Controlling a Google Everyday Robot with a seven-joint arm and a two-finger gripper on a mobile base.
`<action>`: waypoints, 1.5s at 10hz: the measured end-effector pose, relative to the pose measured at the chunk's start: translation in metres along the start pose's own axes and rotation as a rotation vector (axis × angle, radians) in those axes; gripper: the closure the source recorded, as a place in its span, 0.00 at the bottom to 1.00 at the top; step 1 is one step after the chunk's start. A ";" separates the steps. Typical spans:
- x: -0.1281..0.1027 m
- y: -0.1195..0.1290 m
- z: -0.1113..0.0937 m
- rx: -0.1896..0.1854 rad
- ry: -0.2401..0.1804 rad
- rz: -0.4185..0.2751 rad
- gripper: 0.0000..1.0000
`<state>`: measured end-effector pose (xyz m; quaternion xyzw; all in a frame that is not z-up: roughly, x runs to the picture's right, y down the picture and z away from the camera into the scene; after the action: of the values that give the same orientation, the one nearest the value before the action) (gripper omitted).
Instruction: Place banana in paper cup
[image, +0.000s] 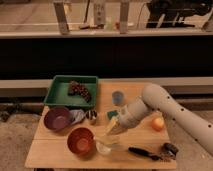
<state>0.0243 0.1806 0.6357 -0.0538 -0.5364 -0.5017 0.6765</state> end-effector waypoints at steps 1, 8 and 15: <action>0.002 -0.001 0.000 -0.001 0.001 0.000 0.20; 0.010 -0.009 0.004 -0.001 0.004 0.004 0.20; 0.016 -0.031 0.010 -0.031 -0.025 -0.053 0.20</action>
<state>-0.0069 0.1618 0.6379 -0.0565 -0.5381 -0.5271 0.6553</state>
